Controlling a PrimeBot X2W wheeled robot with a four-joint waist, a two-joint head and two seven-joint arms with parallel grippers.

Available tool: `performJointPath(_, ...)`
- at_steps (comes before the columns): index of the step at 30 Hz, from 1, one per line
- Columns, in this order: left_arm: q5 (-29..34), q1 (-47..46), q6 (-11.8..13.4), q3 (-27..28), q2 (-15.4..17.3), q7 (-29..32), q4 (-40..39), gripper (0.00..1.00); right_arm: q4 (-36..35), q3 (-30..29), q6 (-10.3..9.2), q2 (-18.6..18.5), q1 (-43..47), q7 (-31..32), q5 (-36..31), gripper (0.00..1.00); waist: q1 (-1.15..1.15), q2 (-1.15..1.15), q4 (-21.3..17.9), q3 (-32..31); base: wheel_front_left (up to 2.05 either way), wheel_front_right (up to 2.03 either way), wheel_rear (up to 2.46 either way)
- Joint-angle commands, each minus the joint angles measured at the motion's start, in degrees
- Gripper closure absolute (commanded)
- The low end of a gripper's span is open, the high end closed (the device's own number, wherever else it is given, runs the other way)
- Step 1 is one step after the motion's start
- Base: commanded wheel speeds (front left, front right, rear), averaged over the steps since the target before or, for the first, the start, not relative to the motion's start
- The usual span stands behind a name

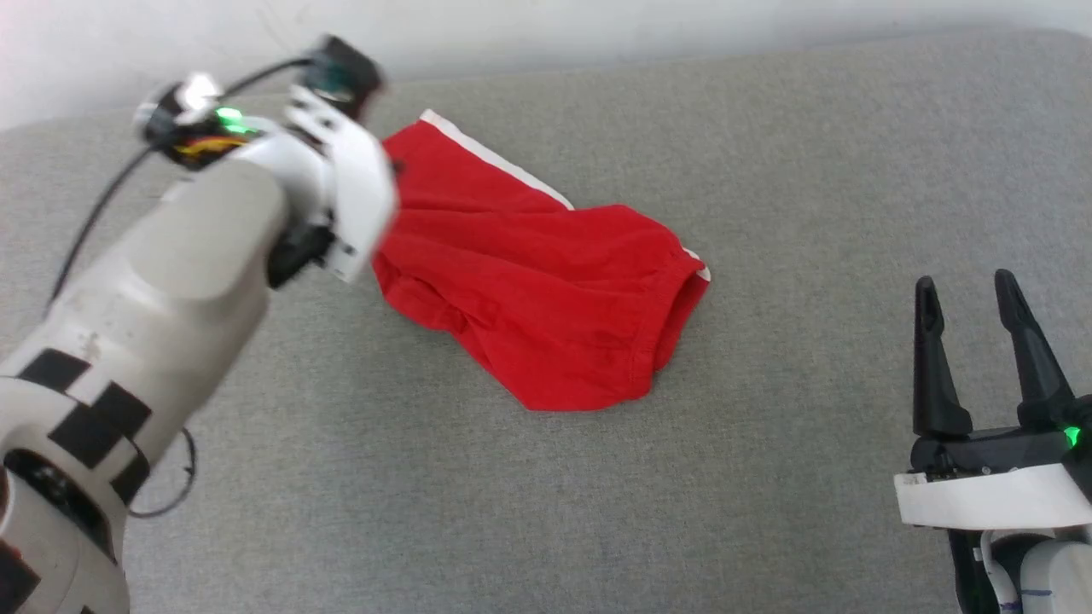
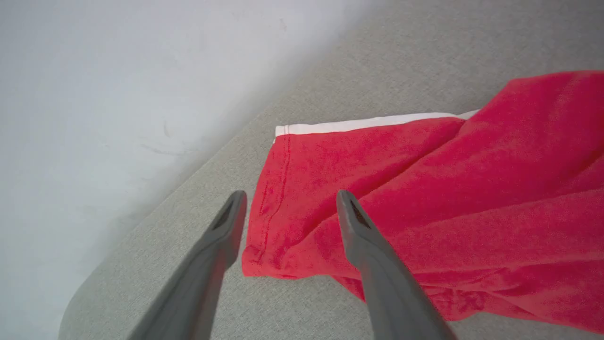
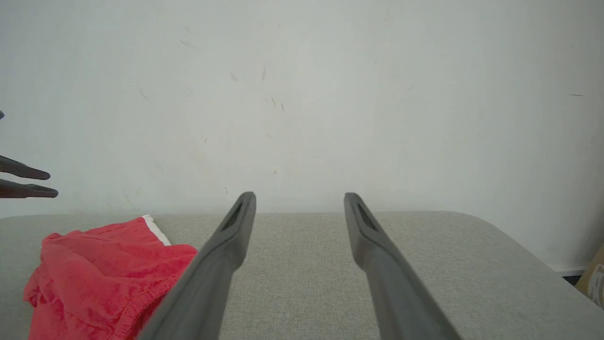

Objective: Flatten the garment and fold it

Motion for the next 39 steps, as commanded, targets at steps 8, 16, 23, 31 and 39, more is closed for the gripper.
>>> performJointPath(8,3.6,5.9,-0.4,-0.8,5.5,18.4,-21.2,0.0,-0.8,0.6,-0.05,0.1,-0.8,-0.3,0.1,0.0,0.0,0.0,-0.9,1.7,0.0,0.0,0.0)
performJointPath(16,6.8,7.3,-0.4,-0.8,7.9,26.5,-24.8,0.0,-0.7,1.6,-0.05,0.1,-3.4,-0.3,1.2,0.0,0.0,0.0,-4.6,6.5,0.0,0.0,0.0)
performJointPath(23,5.7,11.2,-0.4,-0.8,8.9,32.8,-24.8,0.0,-0.5,1.6,-0.05,0.1,-4.3,-0.3,2.1,0.0,0.0,0.0,-6.3,8.4,0.0,0.0,0.0)
performJointPath(31,1.6,11.9,-0.4,-0.8,11.5,26.5,-27.9,1.0,0.0,0.3,-0.05,0.1,-3.2,-0.3,1.8,0.0,0.0,0.0,-3.7,5.2,0.0,0.0,0.0)
performJointPath(39,0.6,20.4,-0.4,-0.8,15.7,18.0,-37.0,1.0,0.3,-0.3,-0.05,0.1,0.2,-0.3,1.4,0.0,0.0,0.0,0.7,-1.2,0.0,0.0,0.0)
